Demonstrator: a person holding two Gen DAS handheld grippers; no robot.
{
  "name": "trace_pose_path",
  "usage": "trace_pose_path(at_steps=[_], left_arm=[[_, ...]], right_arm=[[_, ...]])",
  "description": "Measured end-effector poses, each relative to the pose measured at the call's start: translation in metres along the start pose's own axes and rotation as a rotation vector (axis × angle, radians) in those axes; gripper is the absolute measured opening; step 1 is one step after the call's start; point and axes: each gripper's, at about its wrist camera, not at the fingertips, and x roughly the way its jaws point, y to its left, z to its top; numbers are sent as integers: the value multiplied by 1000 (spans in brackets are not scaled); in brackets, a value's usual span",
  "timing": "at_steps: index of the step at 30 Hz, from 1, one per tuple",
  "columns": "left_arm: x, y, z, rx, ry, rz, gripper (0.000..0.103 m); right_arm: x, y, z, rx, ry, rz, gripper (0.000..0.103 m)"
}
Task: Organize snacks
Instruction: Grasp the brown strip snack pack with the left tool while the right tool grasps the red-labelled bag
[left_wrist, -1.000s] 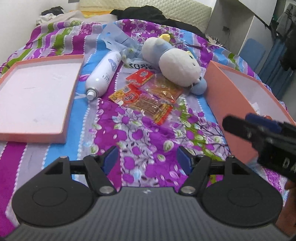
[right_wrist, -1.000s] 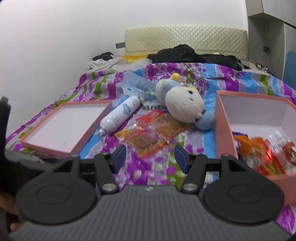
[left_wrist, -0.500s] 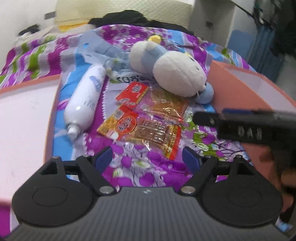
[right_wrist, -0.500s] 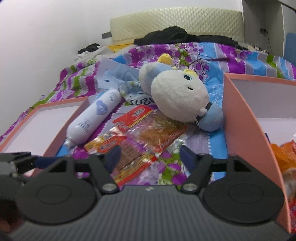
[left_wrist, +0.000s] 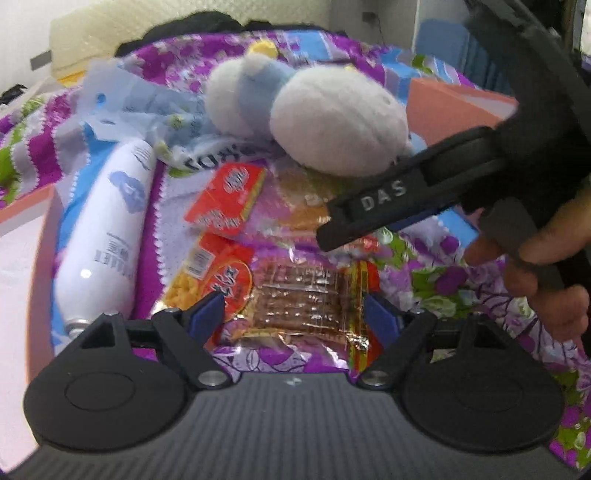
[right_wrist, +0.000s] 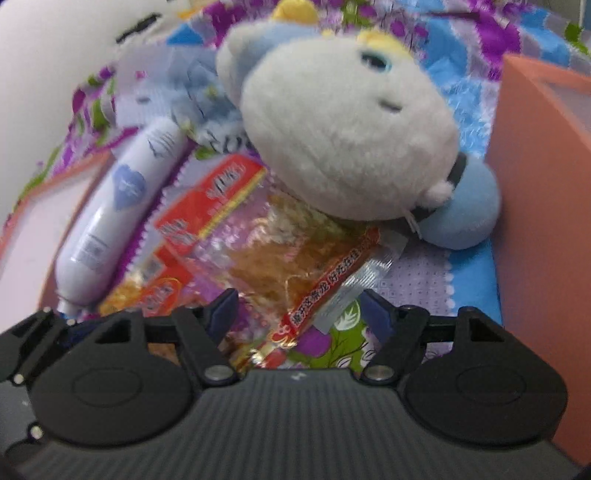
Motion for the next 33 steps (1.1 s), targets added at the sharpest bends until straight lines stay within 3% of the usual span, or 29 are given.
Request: trace_pose_path(at_steps=[5, 11, 14, 21, 33], left_arm=[[14, 0, 2, 8, 54, -4, 84], [18, -5, 6, 8, 88, 5, 67], [18, -6, 7, 6, 92, 20, 63], [9, -7, 5, -24, 72, 41, 59], [-39, -12, -9, -97, 51, 72, 58]], right_arm=[[9, 0, 7, -39, 33, 1, 77], [15, 1, 10, -89, 50, -1, 72], [11, -2, 7, -100, 33, -2, 62], [-7, -3, -1, -97, -9, 6, 17], [-62, 2, -35, -65, -101, 22, 12]])
